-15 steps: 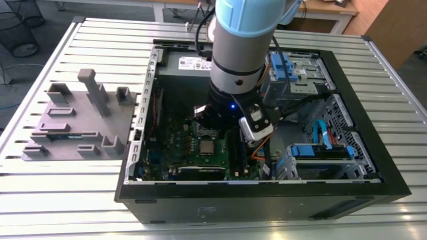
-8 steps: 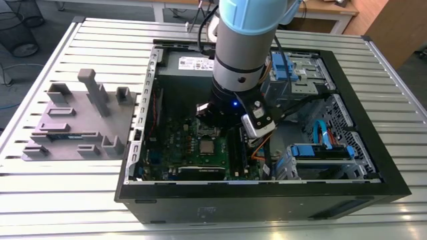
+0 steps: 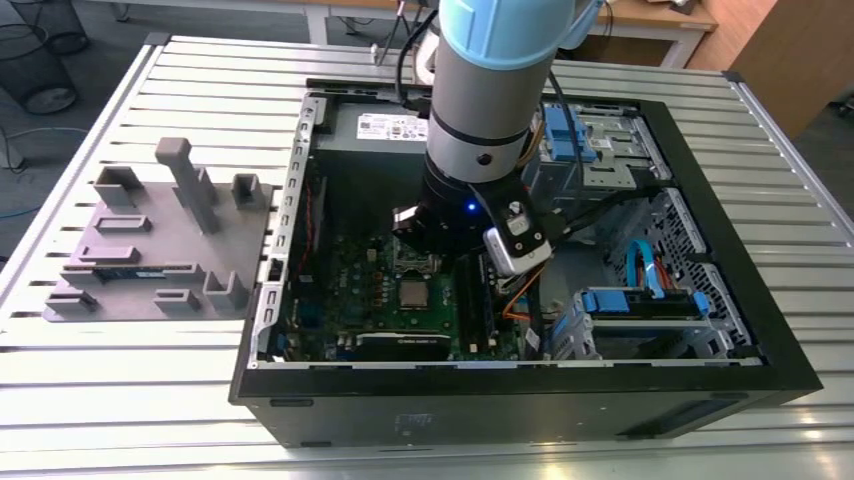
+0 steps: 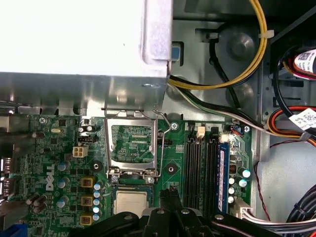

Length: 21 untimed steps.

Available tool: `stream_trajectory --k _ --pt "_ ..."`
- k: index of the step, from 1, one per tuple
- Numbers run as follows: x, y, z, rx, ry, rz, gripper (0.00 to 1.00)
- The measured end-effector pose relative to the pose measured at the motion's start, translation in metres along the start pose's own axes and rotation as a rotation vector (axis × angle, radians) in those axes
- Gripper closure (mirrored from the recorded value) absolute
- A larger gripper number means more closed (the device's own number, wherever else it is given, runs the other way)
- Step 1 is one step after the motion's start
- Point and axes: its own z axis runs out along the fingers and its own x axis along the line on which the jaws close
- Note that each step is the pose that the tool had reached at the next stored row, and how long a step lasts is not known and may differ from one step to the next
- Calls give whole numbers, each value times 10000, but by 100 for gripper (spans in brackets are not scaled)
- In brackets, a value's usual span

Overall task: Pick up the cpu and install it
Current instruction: 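Close the cpu cover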

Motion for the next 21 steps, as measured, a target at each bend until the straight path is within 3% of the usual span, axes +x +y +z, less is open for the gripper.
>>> stream_trajectory --k 3,10,21 --pt "0 0 0 -1 4 -173 89" --pt "0 0 5 -2 31 -1353 89" --pt "-1 8 11 -4 32 -1395 89"
